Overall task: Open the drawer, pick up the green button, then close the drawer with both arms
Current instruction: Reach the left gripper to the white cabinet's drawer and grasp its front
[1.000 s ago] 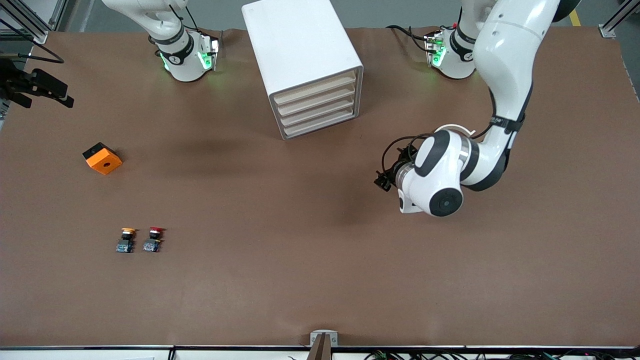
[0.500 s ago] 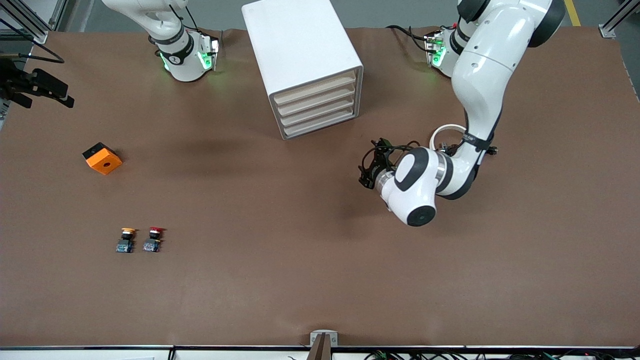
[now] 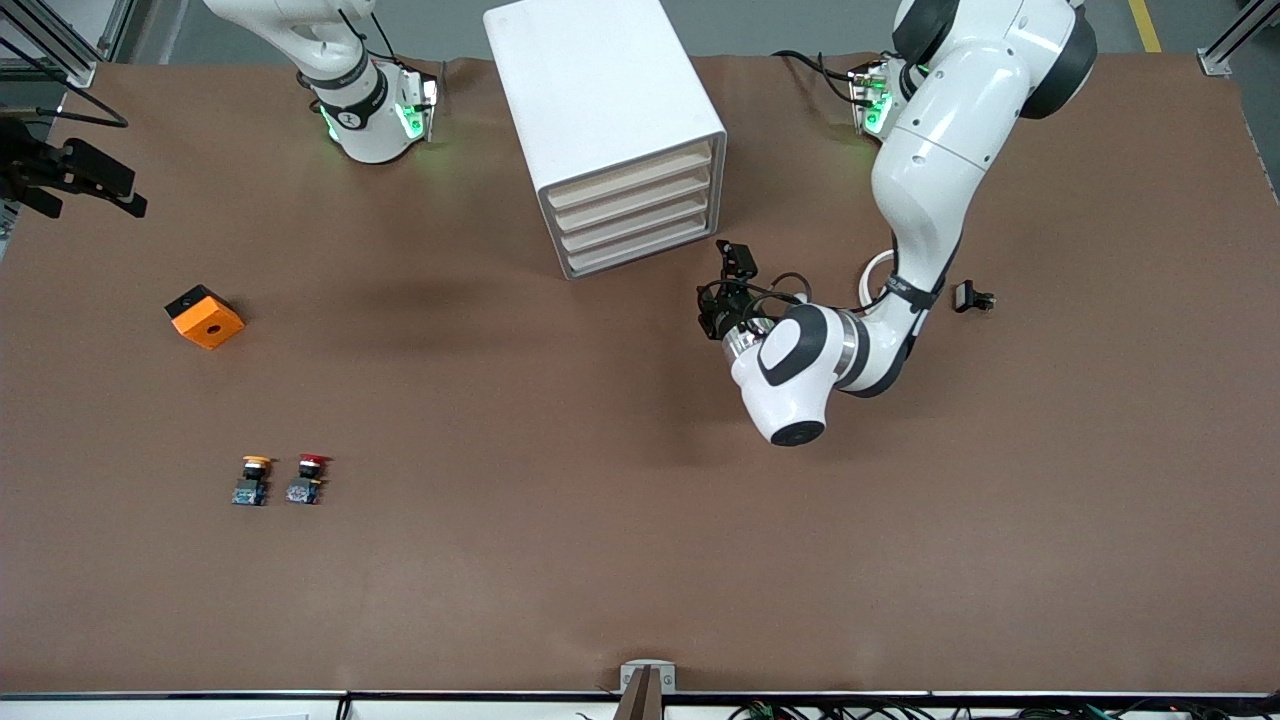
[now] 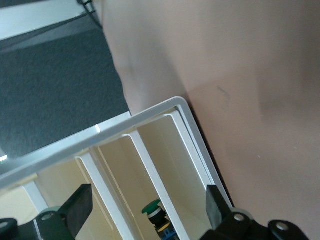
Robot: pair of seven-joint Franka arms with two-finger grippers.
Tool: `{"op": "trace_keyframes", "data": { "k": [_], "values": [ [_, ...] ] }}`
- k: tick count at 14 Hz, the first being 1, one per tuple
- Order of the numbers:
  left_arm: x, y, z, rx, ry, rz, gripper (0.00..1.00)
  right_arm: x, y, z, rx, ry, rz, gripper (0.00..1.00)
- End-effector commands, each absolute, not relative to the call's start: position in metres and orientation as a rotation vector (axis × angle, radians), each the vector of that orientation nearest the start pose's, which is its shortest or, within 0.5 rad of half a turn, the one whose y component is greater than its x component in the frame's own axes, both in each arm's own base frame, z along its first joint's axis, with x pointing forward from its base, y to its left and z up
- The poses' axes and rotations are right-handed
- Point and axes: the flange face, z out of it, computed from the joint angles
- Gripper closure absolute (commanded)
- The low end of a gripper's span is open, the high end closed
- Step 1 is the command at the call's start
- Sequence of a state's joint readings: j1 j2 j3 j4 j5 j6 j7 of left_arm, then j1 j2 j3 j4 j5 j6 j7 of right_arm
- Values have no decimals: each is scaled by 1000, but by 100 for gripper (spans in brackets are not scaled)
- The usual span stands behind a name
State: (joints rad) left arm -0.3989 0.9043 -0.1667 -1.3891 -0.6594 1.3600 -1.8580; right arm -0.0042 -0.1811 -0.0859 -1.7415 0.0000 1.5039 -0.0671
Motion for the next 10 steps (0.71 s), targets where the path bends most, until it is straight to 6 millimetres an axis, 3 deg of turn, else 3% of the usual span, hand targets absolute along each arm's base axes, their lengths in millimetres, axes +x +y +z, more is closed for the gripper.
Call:
{"op": "trace_keyframes", "data": {
  "k": [1, 4, 6, 7, 8, 10],
  "values": [
    [501, -397, 169, -1548, -1544, 1371, 0, 479, -48, 639, -3138, 19, 52, 0],
    [489, -406, 151, -1406, -1581, 1316, 0, 479, -49, 638, -3138, 21, 54, 0],
    [486, -407, 145, -1383, -1580, 1308, 30, 479, -48, 639, -3134, 24, 49, 0],
    [485, -407, 143, -1380, -1578, 1309, 38, 479, -50, 639, -3130, 28, 48, 0],
    [480, -414, 143, -1381, -1566, 1319, 44, 479, -50, 639, -3125, 30, 48, 0],
    [472, -422, 137, -1360, -1550, 1352, 46, 479, -48, 639, -3126, 28, 48, 0]
  ]
}}
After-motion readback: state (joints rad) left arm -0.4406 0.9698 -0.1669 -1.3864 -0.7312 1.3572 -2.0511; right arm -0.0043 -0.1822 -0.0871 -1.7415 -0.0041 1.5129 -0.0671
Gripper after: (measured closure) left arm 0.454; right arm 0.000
